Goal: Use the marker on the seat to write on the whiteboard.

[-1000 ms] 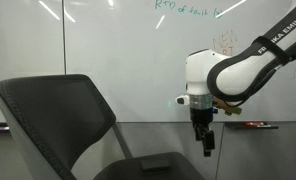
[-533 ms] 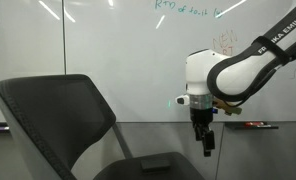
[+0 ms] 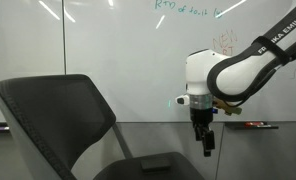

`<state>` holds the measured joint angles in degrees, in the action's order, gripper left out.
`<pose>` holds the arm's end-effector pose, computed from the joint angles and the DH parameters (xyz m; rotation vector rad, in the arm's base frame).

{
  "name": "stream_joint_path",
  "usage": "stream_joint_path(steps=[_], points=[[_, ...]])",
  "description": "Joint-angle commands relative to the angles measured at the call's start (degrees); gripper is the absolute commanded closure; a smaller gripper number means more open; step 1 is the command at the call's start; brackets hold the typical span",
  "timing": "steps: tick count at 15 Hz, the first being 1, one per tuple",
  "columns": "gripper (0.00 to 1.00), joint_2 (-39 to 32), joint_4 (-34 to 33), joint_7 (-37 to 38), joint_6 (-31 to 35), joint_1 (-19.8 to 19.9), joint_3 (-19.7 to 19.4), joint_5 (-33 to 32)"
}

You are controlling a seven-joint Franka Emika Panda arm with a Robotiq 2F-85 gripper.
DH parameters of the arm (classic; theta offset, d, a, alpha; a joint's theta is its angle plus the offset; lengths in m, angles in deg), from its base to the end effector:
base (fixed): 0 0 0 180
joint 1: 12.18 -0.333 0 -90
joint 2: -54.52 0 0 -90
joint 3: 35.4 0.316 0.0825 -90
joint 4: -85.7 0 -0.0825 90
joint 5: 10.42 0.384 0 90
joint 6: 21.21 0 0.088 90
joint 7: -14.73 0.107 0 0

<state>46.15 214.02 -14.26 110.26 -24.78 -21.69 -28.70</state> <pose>0.4781 0.2286 0.2990 2.4426 1.6469 -0.1286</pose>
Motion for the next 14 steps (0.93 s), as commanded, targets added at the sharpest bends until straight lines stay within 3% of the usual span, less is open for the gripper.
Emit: stream_joint_path(steps=[1,9,14], points=[[0.0,0.0,-0.1,0.0,-0.1,0.1,0.1,0.0],[0.0,-3.7,-0.1,5.8,3.0,-1.4,1.0,0.9],[0.0,-7.1,-0.6,18.2,8.7,-3.6,0.5,-0.4]])
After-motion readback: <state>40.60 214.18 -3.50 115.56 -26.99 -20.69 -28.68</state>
